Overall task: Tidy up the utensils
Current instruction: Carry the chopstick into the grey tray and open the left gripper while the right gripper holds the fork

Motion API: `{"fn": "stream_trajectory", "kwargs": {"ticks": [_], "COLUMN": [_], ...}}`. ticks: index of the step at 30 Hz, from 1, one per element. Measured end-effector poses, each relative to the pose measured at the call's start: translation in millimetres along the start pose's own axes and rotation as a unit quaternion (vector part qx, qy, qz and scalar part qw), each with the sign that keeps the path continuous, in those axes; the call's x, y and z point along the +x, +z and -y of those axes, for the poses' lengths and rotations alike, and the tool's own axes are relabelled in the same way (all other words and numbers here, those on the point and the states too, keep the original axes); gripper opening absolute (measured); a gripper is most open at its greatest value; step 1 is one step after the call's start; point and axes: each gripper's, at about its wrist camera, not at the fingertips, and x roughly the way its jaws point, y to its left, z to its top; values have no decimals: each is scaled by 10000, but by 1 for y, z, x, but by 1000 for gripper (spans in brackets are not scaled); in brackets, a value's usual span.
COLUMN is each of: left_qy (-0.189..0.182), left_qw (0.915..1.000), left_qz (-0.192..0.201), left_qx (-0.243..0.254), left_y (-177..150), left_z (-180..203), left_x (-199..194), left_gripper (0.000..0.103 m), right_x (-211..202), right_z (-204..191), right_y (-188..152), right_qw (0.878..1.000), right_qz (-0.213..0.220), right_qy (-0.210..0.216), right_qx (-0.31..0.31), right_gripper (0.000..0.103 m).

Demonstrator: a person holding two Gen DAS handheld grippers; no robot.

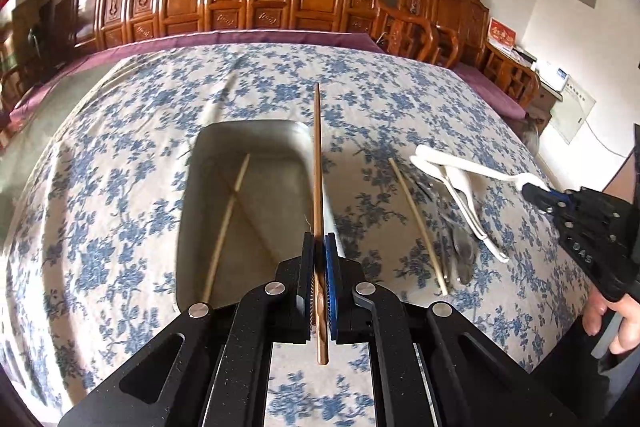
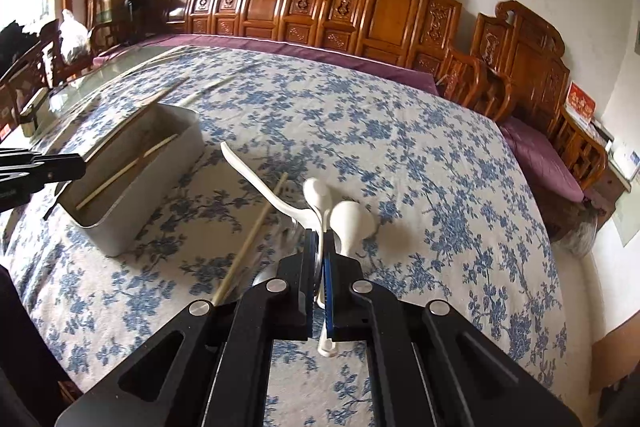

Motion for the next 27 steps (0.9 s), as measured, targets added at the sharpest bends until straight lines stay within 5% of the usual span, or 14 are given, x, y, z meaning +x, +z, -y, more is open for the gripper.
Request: {"fn": "stream_trajectory", "kwargs": {"ticks": [17, 27], "left_qy": [-105, -48], "left_qw": [9974, 9969], "left_qz": [-691, -756], "left_qx": [-151, -216], "left_y": [-3, 6], "left_z": [-38, -49], "left_x": [29, 40], "left_gripper": [4, 4], "right_x": [-3, 6], "right_z": [-41, -50], "right_y": [15, 19], "right_qw": [9989, 9984], "right_qz": [-16, -62], "right_qy": [155, 273], "right_qx": [-448, -501], "right_gripper": [4, 4]}}
